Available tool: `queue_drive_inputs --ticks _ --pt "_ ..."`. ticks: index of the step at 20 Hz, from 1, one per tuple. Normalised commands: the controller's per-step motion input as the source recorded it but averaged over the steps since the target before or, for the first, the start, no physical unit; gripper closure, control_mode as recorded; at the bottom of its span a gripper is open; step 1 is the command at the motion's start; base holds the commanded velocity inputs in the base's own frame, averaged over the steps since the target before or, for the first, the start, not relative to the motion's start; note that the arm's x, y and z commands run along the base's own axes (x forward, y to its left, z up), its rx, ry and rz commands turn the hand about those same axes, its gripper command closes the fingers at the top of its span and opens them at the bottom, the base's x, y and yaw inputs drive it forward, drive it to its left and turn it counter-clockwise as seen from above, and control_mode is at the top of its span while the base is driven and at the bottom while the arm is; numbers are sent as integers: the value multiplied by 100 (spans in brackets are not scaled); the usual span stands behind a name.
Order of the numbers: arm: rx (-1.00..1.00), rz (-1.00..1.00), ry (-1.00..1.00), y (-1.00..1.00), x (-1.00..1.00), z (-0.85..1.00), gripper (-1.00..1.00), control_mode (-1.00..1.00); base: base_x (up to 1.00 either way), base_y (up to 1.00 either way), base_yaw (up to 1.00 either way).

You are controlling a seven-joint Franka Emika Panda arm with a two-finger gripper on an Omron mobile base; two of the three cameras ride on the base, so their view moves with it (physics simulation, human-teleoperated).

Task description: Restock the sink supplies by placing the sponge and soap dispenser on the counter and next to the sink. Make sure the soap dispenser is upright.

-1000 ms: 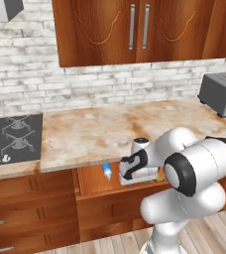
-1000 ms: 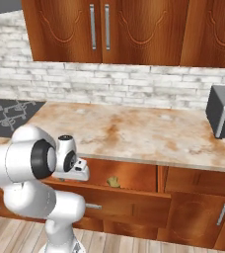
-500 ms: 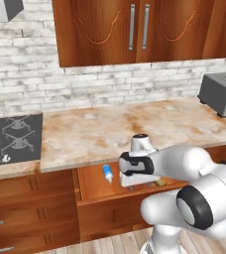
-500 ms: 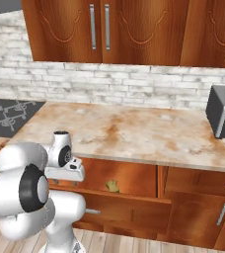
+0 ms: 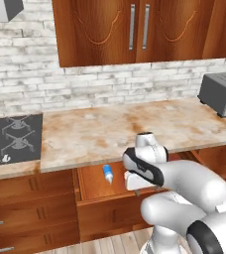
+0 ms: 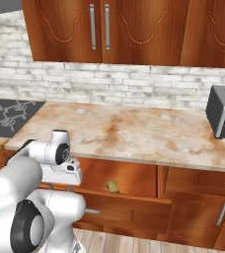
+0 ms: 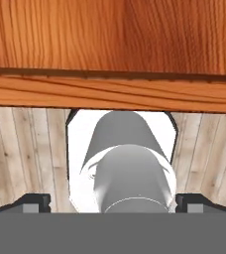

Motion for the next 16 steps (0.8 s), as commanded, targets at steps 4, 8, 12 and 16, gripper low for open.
queue_drive_inputs --ticks 4,8,12,16 --pt "3 0 0 -30 -100 -3 -100 -100 0 0 0" --pt "2 0 -2 -4 -15 31 -100 -100 0 0 0" --pt "7 0 -9 0 60 18 -100 -100 0 0 0" --pt "6 4 -6 -3 86 1 -100 -100 0 0 0"
